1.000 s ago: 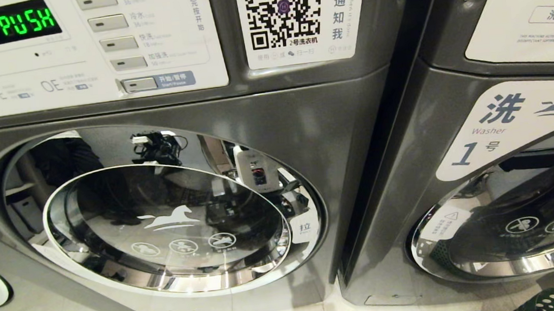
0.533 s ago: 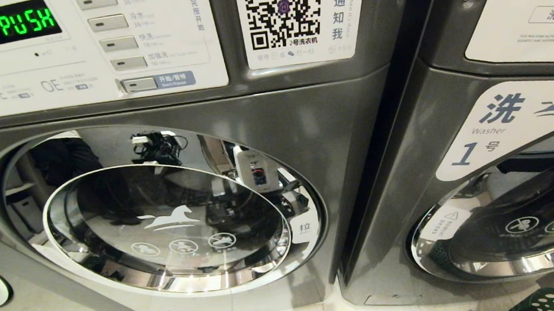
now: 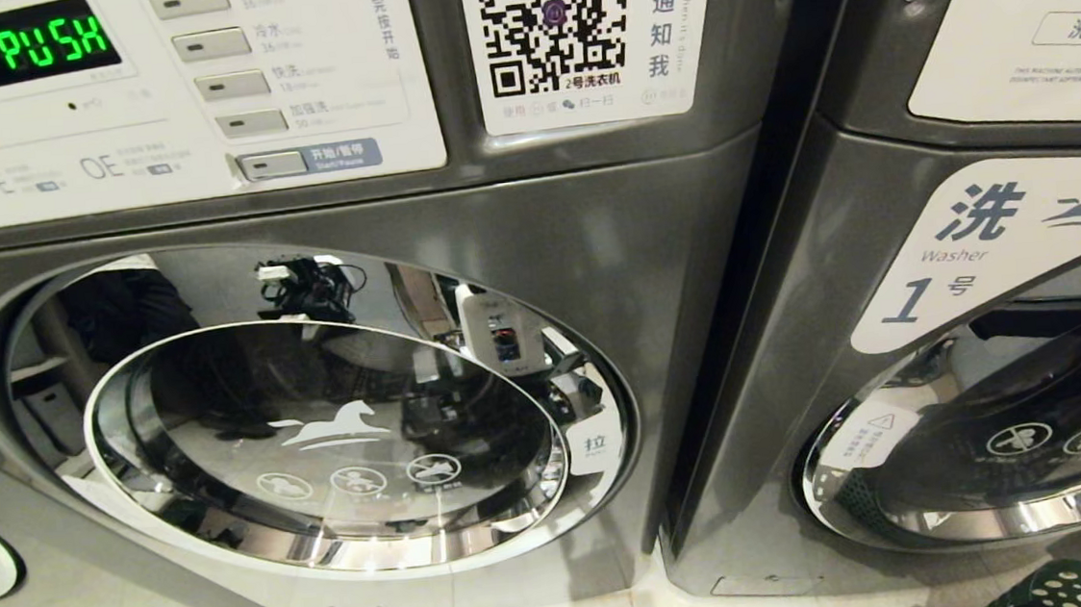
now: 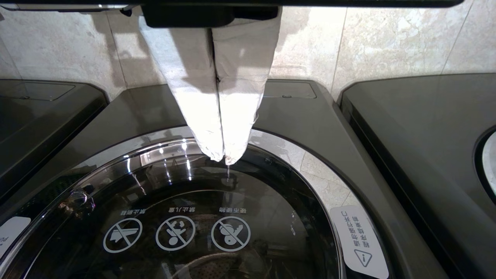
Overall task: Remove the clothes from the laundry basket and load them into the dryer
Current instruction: Take the clothes out of the basket
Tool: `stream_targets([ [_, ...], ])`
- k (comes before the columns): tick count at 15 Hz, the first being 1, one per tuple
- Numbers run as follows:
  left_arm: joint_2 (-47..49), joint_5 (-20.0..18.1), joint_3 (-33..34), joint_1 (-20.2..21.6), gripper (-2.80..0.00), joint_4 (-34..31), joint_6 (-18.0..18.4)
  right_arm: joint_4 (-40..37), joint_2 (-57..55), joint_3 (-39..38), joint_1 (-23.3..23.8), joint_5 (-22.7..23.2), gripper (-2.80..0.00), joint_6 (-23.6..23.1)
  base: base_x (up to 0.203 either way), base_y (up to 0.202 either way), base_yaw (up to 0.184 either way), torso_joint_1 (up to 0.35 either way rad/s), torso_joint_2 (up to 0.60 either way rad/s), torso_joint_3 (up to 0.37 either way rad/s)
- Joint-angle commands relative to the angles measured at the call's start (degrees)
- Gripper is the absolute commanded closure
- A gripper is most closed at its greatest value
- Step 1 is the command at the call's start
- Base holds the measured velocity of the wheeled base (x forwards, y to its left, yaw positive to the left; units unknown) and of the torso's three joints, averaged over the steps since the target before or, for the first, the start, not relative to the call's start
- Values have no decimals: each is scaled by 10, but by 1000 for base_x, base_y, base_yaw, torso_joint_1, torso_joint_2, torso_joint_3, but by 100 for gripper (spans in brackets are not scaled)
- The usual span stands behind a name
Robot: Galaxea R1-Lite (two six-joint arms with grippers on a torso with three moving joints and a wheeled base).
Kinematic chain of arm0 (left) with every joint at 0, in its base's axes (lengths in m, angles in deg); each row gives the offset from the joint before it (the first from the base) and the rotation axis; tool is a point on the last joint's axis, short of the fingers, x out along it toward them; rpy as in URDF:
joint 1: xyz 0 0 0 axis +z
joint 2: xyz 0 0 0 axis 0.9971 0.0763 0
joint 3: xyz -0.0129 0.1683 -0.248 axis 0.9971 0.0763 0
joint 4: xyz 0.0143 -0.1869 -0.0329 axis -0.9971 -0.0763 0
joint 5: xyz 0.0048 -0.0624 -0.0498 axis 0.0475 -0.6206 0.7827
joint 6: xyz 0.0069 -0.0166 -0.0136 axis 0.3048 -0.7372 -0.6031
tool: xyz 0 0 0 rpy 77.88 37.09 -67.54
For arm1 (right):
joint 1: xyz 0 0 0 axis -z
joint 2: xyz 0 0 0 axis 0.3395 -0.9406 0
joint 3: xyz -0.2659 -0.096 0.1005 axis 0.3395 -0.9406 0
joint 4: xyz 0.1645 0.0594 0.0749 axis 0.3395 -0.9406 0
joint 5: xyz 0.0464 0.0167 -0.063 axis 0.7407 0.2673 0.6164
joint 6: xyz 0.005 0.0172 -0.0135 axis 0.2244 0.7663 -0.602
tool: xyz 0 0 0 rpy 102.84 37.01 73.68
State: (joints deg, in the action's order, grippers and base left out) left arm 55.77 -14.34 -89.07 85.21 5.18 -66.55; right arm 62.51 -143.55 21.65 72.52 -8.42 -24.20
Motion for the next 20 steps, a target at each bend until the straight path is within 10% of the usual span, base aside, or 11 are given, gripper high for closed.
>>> stream_targets([
  [1, 0, 0, 0, 0, 0, 0, 0, 1, -2, 1, 1, 1, 0, 0, 0, 0, 0, 0, 0, 0],
  [12, 0, 0, 0, 0, 0, 0, 0, -32, 27, 0, 15, -57, 0, 7, 0, 0, 0, 0, 0, 0],
  [20, 0, 0, 0, 1, 0, 0, 0, -185, 288, -23, 55, -99, 0, -9, 0, 0, 0, 0, 0, 0],
])
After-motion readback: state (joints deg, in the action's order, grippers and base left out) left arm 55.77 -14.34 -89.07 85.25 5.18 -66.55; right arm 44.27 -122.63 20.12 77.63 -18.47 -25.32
